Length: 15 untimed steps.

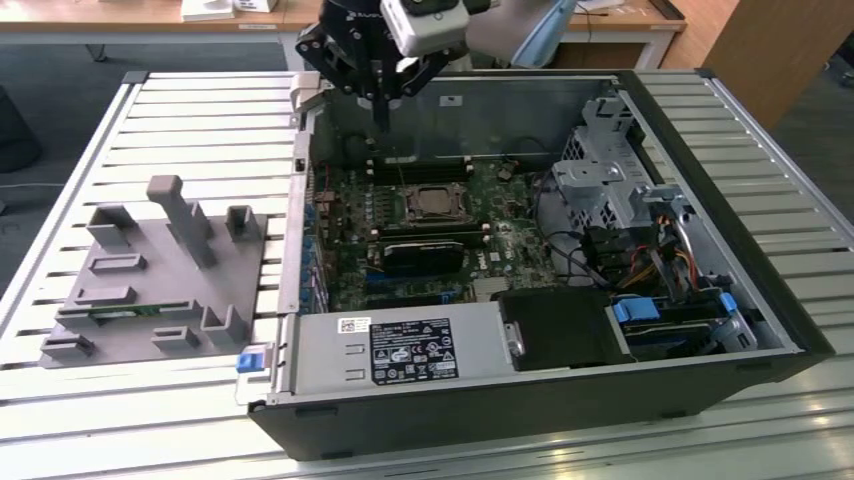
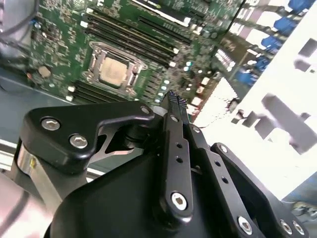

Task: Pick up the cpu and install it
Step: 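Install the first cpu locking lever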

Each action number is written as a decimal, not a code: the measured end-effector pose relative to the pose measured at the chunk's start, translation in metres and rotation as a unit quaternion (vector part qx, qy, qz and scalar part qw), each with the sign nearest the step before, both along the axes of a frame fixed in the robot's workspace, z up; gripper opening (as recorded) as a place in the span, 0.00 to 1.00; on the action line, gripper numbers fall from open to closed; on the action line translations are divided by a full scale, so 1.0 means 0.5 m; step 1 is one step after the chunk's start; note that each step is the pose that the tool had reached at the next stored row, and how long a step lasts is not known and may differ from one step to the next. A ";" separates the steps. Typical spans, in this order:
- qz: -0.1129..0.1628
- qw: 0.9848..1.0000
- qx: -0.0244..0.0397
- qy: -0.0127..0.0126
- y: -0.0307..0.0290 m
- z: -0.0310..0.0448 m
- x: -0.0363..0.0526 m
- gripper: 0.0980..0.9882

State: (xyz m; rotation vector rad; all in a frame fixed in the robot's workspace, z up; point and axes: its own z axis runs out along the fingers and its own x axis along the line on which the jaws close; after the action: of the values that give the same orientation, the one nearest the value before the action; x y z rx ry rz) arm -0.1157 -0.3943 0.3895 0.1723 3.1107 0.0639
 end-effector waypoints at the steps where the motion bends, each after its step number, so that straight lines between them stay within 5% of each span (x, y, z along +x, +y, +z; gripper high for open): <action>1: 0.005 1.000 0.000 0.000 -0.003 0.002 -0.004 0.03; 15: 0.017 1.000 0.001 -0.001 -0.009 0.008 -0.012 0.03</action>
State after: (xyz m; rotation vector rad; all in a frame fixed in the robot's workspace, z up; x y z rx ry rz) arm -0.1220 -0.3989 0.3933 0.1180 3.1125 0.0676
